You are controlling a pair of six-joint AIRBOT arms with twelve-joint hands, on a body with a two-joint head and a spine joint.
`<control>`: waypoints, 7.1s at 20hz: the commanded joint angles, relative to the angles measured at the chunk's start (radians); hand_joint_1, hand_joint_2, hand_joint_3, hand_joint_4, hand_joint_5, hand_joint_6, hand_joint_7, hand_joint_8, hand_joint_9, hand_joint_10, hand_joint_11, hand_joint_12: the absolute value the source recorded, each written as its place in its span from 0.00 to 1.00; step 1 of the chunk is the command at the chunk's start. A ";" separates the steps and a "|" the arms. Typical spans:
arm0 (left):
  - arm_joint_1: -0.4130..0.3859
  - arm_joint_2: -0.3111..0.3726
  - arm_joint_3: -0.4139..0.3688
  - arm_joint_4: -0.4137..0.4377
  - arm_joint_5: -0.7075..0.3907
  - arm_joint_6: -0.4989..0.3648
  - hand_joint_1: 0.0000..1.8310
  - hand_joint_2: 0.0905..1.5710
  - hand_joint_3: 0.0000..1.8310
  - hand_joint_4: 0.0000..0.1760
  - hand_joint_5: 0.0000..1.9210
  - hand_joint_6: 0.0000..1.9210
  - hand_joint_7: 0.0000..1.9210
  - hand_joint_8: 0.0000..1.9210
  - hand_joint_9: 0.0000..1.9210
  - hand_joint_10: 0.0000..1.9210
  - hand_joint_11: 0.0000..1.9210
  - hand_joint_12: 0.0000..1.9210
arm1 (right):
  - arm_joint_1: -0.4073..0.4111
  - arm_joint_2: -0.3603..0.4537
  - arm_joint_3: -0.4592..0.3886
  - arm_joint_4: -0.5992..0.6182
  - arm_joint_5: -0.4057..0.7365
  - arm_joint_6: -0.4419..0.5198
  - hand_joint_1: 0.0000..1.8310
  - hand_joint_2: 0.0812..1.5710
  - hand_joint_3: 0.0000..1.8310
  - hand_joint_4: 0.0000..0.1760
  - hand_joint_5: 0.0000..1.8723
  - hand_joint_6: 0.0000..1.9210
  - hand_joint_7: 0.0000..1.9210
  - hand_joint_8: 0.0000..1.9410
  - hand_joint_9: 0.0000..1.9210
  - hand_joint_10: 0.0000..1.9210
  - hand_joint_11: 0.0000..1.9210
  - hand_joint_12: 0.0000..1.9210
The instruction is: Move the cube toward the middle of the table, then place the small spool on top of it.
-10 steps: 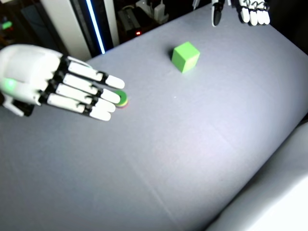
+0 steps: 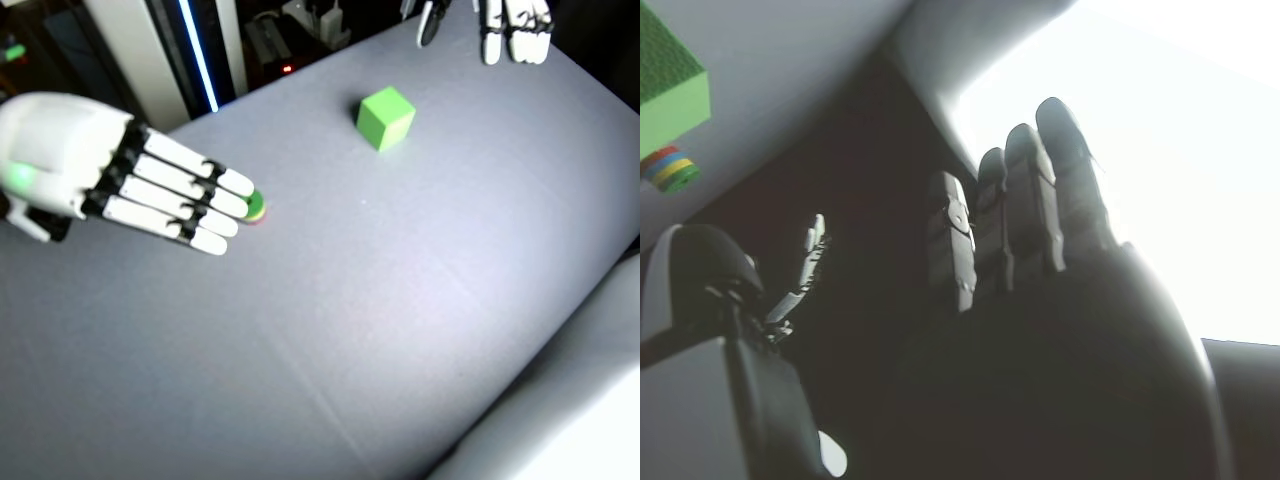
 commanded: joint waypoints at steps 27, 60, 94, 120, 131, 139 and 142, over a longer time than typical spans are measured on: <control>-0.302 -0.165 0.103 0.171 0.249 0.089 0.68 0.71 0.00 0.00 0.48 0.45 0.48 0.66 0.48 0.53 0.42 0.78 | 0.016 -0.003 0.009 0.019 0.107 0.005 0.37 0.82 0.00 0.00 0.24 0.00 0.21 0.00 0.22 0.00 0.21 0.10; -0.583 -0.479 0.386 0.143 0.545 0.138 0.59 0.58 0.00 0.00 0.39 0.00 0.42 0.02 0.47 0.05 0.27 0.58 | 0.017 -0.027 0.025 0.018 0.105 0.005 0.39 0.82 0.00 0.00 0.25 0.00 0.22 0.00 0.23 0.00 0.23 0.07; -0.214 -0.043 0.020 -0.002 0.001 0.181 0.56 0.56 0.00 0.86 0.08 0.00 0.11 0.00 0.10 0.00 0.00 0.24 | 0.381 -0.180 0.193 -0.600 -0.533 0.286 0.58 0.57 0.00 0.66 0.25 0.00 0.21 0.00 0.24 0.00 0.01 0.57; -0.164 -0.041 0.011 -0.051 -0.031 0.181 0.49 0.57 0.00 0.74 0.08 0.00 0.11 0.00 0.13 0.00 0.00 0.34 | 0.449 -0.228 0.252 -0.472 -0.438 0.273 0.66 0.64 0.00 0.00 0.64 0.28 0.53 0.67 0.56 0.97 0.59 0.99; -0.147 -0.041 0.011 -0.065 -0.042 0.181 0.48 0.57 0.00 0.59 0.12 0.00 0.12 0.00 0.09 0.00 0.00 0.24 | 0.600 -0.330 0.331 -0.464 -0.431 0.265 0.65 0.65 0.00 0.00 0.61 0.36 0.52 0.66 0.43 0.84 0.31 0.98; -0.104 -0.039 0.006 -0.091 -0.062 0.173 0.50 0.56 0.00 0.43 0.13 0.00 0.11 0.00 0.09 0.00 0.00 0.26 | 0.720 -0.441 0.418 -0.464 -0.435 0.265 0.69 0.63 0.00 0.02 0.60 0.36 0.67 0.26 0.67 0.06 0.40 0.61; -0.085 -0.039 0.001 -0.098 -0.068 0.170 0.50 0.56 0.00 0.44 0.14 0.00 0.11 0.00 0.08 0.00 0.00 0.23 | 0.746 -0.470 0.437 -0.464 -0.443 0.263 0.69 0.63 0.00 0.02 0.62 0.33 0.68 0.25 0.68 0.04 0.41 0.59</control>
